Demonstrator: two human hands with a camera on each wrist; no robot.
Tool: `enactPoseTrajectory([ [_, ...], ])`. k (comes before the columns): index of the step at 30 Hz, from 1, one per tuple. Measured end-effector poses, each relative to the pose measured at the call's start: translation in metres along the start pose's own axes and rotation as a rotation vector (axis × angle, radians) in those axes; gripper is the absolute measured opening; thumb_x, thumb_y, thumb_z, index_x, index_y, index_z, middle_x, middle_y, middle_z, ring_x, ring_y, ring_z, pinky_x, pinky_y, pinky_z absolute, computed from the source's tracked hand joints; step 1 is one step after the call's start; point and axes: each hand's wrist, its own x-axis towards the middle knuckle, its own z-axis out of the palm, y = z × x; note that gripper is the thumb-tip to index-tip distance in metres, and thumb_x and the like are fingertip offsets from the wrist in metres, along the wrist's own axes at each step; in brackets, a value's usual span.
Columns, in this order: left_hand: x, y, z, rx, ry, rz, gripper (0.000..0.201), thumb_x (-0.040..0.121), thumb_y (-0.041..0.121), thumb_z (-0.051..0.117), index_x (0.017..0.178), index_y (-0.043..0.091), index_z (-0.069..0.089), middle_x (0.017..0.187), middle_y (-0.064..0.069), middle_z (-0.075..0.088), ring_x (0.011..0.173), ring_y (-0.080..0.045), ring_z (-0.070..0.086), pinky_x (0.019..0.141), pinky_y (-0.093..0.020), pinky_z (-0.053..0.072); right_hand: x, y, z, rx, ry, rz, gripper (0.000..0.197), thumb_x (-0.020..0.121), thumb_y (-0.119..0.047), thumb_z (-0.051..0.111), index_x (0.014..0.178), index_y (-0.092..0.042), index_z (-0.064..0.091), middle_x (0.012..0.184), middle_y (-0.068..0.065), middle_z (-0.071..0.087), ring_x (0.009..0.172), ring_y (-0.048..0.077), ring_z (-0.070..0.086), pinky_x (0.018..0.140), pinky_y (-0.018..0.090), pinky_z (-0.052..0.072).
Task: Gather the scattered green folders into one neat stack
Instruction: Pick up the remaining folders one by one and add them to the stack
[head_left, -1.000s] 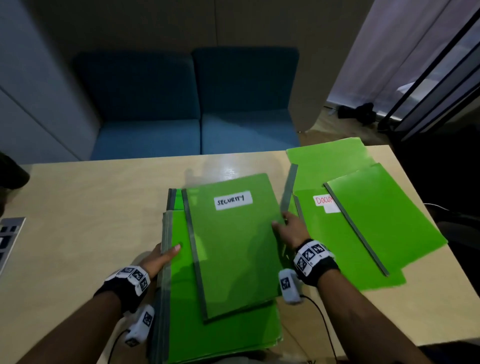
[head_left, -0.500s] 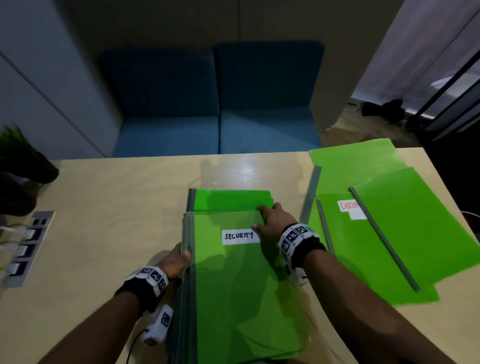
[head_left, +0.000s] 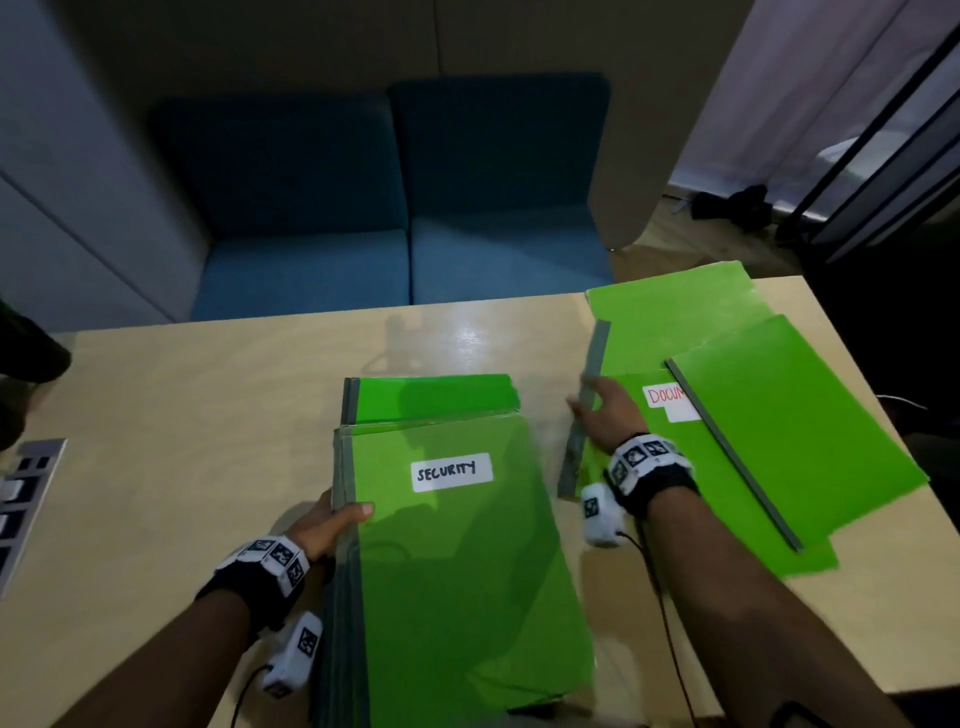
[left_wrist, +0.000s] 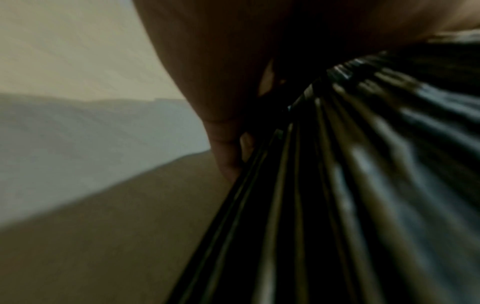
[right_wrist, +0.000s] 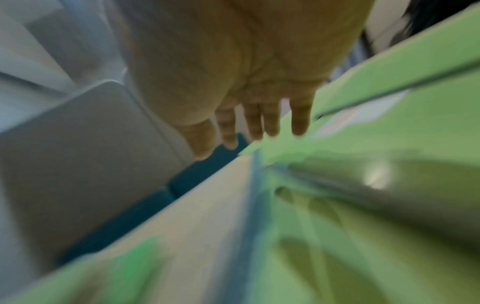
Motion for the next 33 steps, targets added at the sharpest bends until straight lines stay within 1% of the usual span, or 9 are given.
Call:
enactPoseTrajectory([
  [2, 0.002, -0.002, 0.001, 0.010, 0.026, -0.005, 0.085, 0.080, 0.049, 0.067, 0.146, 0.007, 0.035, 0.142, -0.020, 0.048, 0.127, -0.037, 0.048, 0.105, -0.040, 0.036, -0.004, 0.061, -0.034, -0.214, 0.229, 0.181, 0.063, 0.091, -0.039, 0.060, 0.144, -0.011, 0.040, 0.156, 0.018, 0.026, 0.142, 0.035, 0.027, 0.115, 0.050, 0.027],
  [5, 0.005, -0.007, -0.002, -0.014, 0.026, 0.014, 0.113, 0.054, 0.063, 0.069, 0.148, 0.012, 0.031, 0.144, -0.017, 0.047, 0.128, -0.036, 0.047, 0.111, -0.048, 0.034, -0.029, 0.127, -0.056, -0.433, 0.075, 0.434, 0.083, 0.089, -0.051, 0.056, 0.152, -0.014, 0.017, 0.161, 0.014, 0.010, 0.147, 0.034, 0.013, 0.116, 0.055, 0.019],
  [9, 0.022, -0.018, -0.004, -0.034, 0.030, 0.023, 0.138, 0.030, 0.071, 0.077, 0.147, 0.012, 0.034, 0.141, -0.017, 0.049, 0.126, -0.038, 0.049, 0.110, -0.052, 0.035, -0.052, 0.138, -0.042, -0.541, 0.063, 0.219, 0.063, 0.087, -0.048, 0.058, 0.139, -0.015, 0.046, 0.137, 0.013, 0.052, 0.122, 0.033, 0.053, 0.103, 0.042, 0.042],
  [13, 0.009, -0.006, 0.003, -0.039, 0.054, -0.014, 0.071, 0.085, 0.035, 0.068, 0.143, 0.006, 0.040, 0.138, -0.020, 0.050, 0.123, -0.039, 0.050, 0.102, -0.041, 0.037, -0.054, 0.119, -0.032, -0.318, -0.010, 0.034, 0.027, 0.091, -0.034, 0.060, 0.109, -0.017, 0.073, 0.108, 0.011, 0.072, 0.099, 0.030, 0.066, 0.084, 0.035, 0.051],
  [15, 0.009, -0.007, 0.001, -0.043, 0.087, -0.019, 0.073, 0.080, 0.040, 0.071, 0.140, 0.010, 0.044, 0.134, -0.019, 0.055, 0.113, -0.035, 0.055, 0.101, -0.042, 0.039, -0.051, 0.120, -0.038, -0.188, 0.052, 0.050, 0.028, 0.089, -0.033, 0.065, 0.112, -0.018, 0.072, 0.111, 0.011, 0.071, 0.100, 0.030, 0.065, 0.084, 0.036, 0.051],
  [18, 0.036, -0.035, -0.008, -0.035, 0.067, -0.005, 0.106, 0.042, 0.072, 0.077, 0.133, 0.025, 0.049, 0.124, -0.009, 0.063, 0.109, -0.032, 0.060, 0.103, -0.048, 0.042, -0.047, 0.139, -0.061, -0.280, 0.290, 0.244, 0.056, 0.081, -0.035, 0.074, 0.132, -0.020, 0.056, 0.139, 0.016, 0.048, 0.127, 0.036, 0.045, 0.099, 0.048, 0.044],
  [22, 0.086, -0.085, -0.027, 0.002, 0.050, -0.031, 0.098, 0.045, 0.079, 0.074, 0.129, 0.036, 0.051, 0.124, -0.003, 0.065, 0.109, -0.031, 0.063, 0.103, -0.053, 0.043, -0.053, 0.174, -0.071, -0.302, 0.068, 0.602, 0.111, 0.069, -0.052, 0.080, 0.152, -0.018, 0.015, 0.160, 0.013, 0.008, 0.146, 0.036, 0.012, 0.111, 0.062, 0.024],
  [25, 0.105, -0.102, -0.035, 0.017, 0.025, -0.006, 0.093, 0.049, 0.077, 0.074, 0.130, 0.037, 0.050, 0.125, -0.004, 0.066, 0.108, -0.032, 0.064, 0.101, -0.055, 0.045, -0.061, 0.170, -0.064, -0.404, -0.043, 0.565, 0.125, 0.060, -0.059, 0.082, 0.151, -0.017, 0.008, 0.155, 0.018, 0.015, 0.142, 0.039, 0.020, 0.110, 0.060, 0.026],
  [33, 0.091, -0.089, -0.033, 0.065, 0.021, -0.012, 0.105, 0.048, 0.081, 0.072, 0.137, 0.033, 0.045, 0.129, -0.004, 0.062, 0.111, -0.030, 0.062, 0.103, -0.053, 0.043, -0.068, 0.154, -0.058, -0.344, 0.095, 0.587, 0.122, 0.056, -0.053, 0.087, 0.144, -0.008, 0.017, 0.141, 0.019, 0.028, 0.134, 0.037, 0.026, 0.107, 0.051, 0.033],
])
